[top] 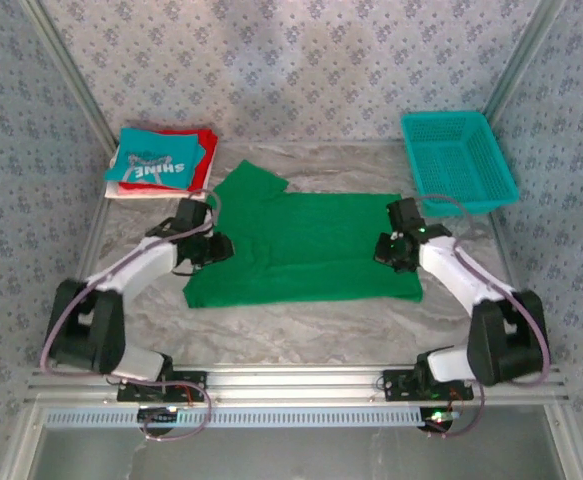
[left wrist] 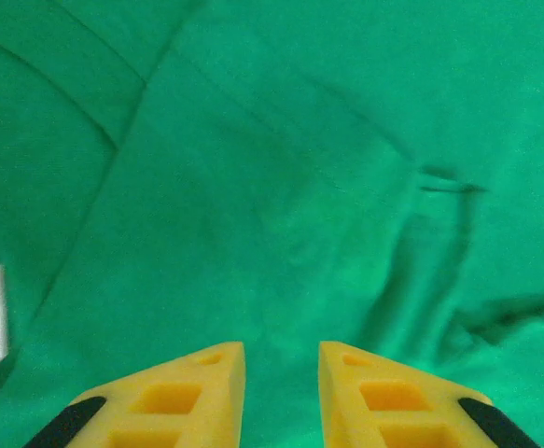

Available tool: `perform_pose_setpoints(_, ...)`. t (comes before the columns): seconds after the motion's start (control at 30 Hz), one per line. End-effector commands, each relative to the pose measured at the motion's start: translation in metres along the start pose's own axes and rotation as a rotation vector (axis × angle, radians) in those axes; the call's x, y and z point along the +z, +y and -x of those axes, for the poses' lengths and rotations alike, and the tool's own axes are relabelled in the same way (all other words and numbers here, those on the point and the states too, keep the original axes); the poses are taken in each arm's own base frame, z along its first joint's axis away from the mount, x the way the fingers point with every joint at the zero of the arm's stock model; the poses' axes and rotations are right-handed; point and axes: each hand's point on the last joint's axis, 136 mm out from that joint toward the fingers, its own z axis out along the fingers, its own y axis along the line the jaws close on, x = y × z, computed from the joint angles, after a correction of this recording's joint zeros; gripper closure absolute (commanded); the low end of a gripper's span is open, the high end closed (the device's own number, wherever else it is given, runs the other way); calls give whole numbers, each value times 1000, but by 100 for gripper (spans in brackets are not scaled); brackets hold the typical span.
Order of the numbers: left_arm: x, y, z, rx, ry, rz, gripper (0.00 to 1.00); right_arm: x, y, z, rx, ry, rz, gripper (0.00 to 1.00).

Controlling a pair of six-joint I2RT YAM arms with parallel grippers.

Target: Fold and stack the t-shirts

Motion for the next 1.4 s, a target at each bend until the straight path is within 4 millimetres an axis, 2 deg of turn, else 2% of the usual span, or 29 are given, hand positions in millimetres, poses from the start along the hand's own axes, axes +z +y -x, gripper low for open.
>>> perform_pose_setpoints(0.0, 12, -13, 17, 20, -29, -30, 74, 11, 0, 3, 15, 13, -29, 89)
perform_pose_setpoints(0.07, 21, -5, 14, 11, -22, -3, 74, 21, -4, -1, 16, 33, -52, 89)
perform_pose_setpoints(0.2, 38, 18, -7, -34, 6, 51, 74, 39, -13, -11, 14, 82, -77, 88)
perform_pose_setpoints(0.37, 41, 39, -36, -81, 22, 85, 72, 45, -17, -30, 9, 98, -57, 87)
perform_pose_setpoints(0.5, 33, 52, -65, -111, 35, 109, 72, 40, -30, -57, 33, 106, -96, 84)
perform_pose_setpoints(0.67, 21, 63, -96, -144, 51, 125, 70, 24, -53, -89, 120, 114, -141, 84)
perform_pose_setpoints(0.8, 9, 62, -106, -143, 58, 124, 69, 12, -65, -104, 165, 118, -154, 83)
perform_pose_setpoints(0.9, 1, 63, -103, -134, 40, 139, 68, 5, -66, -105, 165, 117, -159, 82)
perform_pose_setpoints(0.97, -9, 55, -90, -113, 14, 136, 68, 0, -59, -100, 172, 108, -125, 77)
perform_pose_setpoints(1.0, -17, 47, -76, -95, -14, 123, 67, -6, -53, -93, 173, 88, -99, 75)
perform_pose_setpoints(1.13, -61, 6, 9, 0, -206, 56, 57, -35, -21, -43, 156, -65, 11, 67)
perform_pose_setpoints(1.23, -85, -17, 77, 60, -290, 48, 56, -56, 2, 3, 121, -194, 80, 63)
perform_pose_setpoints(1.3, -88, -26, 115, 99, -314, 86, 54, -67, 12, 30, 106, -265, 100, 61)
perform_pose_setpoints(1.37, -79, -33, 151, 117, -306, 116, 53, -77, 23, 59, 77, -343, 121, 59)
